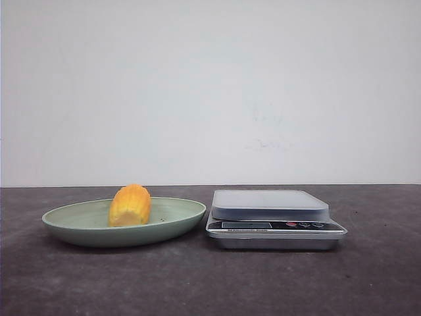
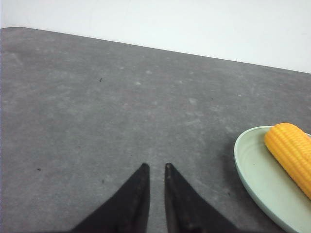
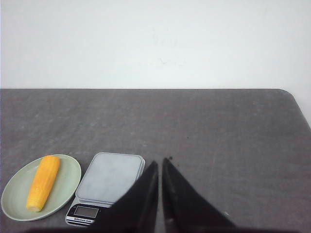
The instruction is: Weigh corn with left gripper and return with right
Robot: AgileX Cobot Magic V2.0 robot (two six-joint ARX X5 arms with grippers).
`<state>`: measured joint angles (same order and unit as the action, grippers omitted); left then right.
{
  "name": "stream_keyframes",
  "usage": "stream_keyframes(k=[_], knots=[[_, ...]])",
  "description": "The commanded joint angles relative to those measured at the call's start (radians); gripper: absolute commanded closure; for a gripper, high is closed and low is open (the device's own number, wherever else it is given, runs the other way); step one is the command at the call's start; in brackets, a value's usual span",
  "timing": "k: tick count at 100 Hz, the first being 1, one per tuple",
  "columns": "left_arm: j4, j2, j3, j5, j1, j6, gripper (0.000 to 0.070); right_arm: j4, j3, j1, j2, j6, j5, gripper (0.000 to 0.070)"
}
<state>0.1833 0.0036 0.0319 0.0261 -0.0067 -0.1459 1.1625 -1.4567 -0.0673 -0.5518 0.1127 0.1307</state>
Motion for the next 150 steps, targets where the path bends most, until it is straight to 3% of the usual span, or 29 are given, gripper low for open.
stream_keyframes(k=[1,28,41,73,92,115,150], knots=[[-0.003,0.0,-0.018,-0.001,0.001,0.006,0.0684,-0.013,-0.015,-0.002,-0.005,0.014,0.0,0.0693],[-0.003,0.0,-0.018,-0.001,0.001,0.006,0.0684,-0.041,-0.014,0.016,-0.004,-0.028,-0.028,0.0693],[-0.003,0.0,-0.018,-0.001,0.001,0.006,0.0684,-0.18,0.063,0.047,0.037,-0.03,-0.026,0.0692],[-0.003,0.0,-0.018,-0.001,0.001,0.006,0.0684,-0.77,0.697,0.09,0.317,-0.043,-0.026,0.0692],[-0.003,0.0,-0.018,-0.001,0.001,0.006,0.0684,-0.968,1.077,0.09,0.453,-0.048,-0.026,0.0693],[-0.003,0.0,-0.018,-0.001,0.001,0.006,0.0684,-1.085,1.353,0.09,0.548,-0.041,-0.026,0.0693],[-0.003,0.0,-0.018,-0.001,0.001,0.006,0.0684,-1.08,1.444,0.09,0.548,-0.05,-0.04,0.0693]])
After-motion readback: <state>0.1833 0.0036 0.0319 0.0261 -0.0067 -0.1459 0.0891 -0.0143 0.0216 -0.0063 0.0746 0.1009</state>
